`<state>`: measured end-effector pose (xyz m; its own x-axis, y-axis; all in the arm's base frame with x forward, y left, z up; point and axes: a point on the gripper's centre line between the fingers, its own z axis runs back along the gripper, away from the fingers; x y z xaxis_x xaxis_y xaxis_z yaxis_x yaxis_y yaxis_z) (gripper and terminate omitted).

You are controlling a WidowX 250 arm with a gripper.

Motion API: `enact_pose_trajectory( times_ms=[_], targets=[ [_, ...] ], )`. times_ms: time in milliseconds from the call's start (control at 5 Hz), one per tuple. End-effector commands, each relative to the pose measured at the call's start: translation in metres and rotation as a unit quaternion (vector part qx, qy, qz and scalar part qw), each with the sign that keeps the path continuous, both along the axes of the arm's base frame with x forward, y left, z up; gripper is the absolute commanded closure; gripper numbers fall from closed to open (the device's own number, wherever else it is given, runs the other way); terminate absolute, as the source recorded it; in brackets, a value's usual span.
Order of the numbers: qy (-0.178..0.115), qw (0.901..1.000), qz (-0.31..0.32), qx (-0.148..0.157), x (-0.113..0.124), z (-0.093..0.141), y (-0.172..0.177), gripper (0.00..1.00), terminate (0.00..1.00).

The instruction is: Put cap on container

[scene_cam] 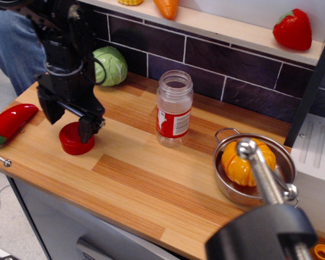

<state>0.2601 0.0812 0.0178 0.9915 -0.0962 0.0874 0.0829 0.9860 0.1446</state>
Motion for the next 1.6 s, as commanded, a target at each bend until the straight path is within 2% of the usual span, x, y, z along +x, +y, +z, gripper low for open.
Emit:
enact_pose_trajectory(
  times_ms=[0,200,400,600,800,1000,1200,1400],
  targets=[
    [-0.007,0.9999,0.011,-0.009,0.004,-0.016,-0.002,0.00,0.00],
    [0.002,0.9991,0.024,-0.036,0.004,-0.016,-0.001,0.00,0.00],
    [0.003,0.9990,0.023,-0.039,0.004,-0.013,0.000,0.00,0.00],
    [0.007,0.9980,0.027,-0.056,0.007,0.019,-0.003,1.00,0.00],
    [0.025,0.9944,0.040,-0.095,0.010,0.069,-0.023,1.00,0.00],
    [0.024,0.9879,0.074,-0.134,0.030,0.117,-0.047,1.00,0.00],
    [-0.003,0.9785,0.133,-0.157,0.055,0.130,-0.071,1.00,0.00],
    [-0.023,0.9748,0.163,-0.151,0.077,0.117,-0.090,1.00,0.00]
  ],
)
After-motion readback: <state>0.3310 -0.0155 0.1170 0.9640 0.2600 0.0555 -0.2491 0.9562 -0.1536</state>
